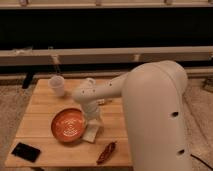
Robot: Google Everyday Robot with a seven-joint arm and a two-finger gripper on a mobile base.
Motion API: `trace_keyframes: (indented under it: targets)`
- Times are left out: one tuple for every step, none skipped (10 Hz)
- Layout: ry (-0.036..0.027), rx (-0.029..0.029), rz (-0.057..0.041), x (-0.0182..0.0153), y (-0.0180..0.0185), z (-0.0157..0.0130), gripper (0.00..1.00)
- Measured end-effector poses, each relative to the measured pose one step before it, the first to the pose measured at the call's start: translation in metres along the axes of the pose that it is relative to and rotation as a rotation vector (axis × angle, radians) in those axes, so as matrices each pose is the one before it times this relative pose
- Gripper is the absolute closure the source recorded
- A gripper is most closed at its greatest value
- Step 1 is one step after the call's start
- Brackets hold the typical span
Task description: Push the ceramic bowl across the table
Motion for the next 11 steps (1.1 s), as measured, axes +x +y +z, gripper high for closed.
trace_keyframes:
  targets:
    - [-0.00009, -0.00358, 0.01275, 0.00242, -0.00401, 0.00145, 0.35]
    - [-0.00230, -0.00071, -0.00022, 0.00068, -0.00258, -0.00049, 0.35]
    - [-0.00185, -0.00217, -0.00976, -0.00129, 0.00010, -0.00212, 0.35]
    - [0.00030, -0.00113, -0.01412, -0.00165, 0.00209, -0.00238, 0.35]
    - [0.00070, -0.00172, -0.00320, 0.00028, 0.00030, -0.00040, 0.35]
    - [-0.00017, -0.00070, 0.00038, 0.00050, -0.00256, -0.00085, 0.35]
    - [0.00015, -0.00070, -0.00170, 0.00082, -0.00187, -0.00057, 0.35]
    - [-0.00166, -0.00195, -0.00781, -0.00039, 0.00092, -0.00114, 0.35]
    - [-0.00048, -0.00194, -0.00706, -0.00076, 0.00094, -0.00118, 0.35]
    - [-0.00009, -0.00144, -0.00668, -0.00058, 0.00015, -0.00079, 0.35]
    - [0.00086, -0.00097, -0.00920, -0.00012, 0.00028, -0.00075, 0.35]
